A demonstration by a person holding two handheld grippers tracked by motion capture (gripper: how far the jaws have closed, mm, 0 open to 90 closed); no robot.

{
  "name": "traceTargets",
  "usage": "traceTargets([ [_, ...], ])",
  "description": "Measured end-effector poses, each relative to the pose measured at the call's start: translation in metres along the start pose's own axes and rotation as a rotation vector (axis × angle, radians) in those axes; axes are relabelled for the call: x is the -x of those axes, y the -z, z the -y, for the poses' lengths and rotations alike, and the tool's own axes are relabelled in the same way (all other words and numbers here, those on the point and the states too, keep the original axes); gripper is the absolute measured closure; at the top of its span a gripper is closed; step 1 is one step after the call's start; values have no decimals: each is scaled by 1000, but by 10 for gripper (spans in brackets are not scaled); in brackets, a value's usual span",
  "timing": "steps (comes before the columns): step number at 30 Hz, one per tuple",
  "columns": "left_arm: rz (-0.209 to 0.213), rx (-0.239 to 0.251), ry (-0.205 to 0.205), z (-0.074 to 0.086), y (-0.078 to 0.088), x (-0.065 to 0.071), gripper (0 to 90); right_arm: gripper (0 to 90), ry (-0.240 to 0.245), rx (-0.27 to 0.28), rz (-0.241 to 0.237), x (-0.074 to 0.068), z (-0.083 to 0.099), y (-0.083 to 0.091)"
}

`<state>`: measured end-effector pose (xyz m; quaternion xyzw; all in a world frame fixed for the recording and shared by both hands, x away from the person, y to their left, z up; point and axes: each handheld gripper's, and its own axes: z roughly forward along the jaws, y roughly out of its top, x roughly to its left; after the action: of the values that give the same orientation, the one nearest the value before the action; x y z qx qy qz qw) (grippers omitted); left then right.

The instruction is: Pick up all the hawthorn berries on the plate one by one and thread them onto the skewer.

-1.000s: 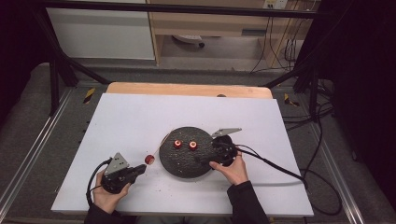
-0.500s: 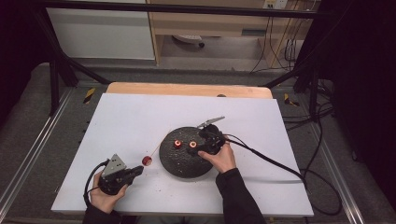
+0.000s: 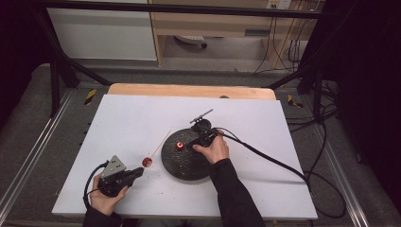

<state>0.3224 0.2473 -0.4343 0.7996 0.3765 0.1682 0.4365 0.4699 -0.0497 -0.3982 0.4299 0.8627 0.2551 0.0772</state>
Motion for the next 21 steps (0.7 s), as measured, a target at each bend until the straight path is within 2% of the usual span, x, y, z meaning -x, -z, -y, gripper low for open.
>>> traceTargets([
  [5,2,-2,0,0,-1,1,880,383,-36,-43,3,3,-2,-4],
  [10,4,-3,-1,0,-1,1,880,476,-60,-57,-10,4,-2,-7],
  [21,4,-6,-4,0,-1,1,880,569,-123,-108,-31,7,-2,-13],
])
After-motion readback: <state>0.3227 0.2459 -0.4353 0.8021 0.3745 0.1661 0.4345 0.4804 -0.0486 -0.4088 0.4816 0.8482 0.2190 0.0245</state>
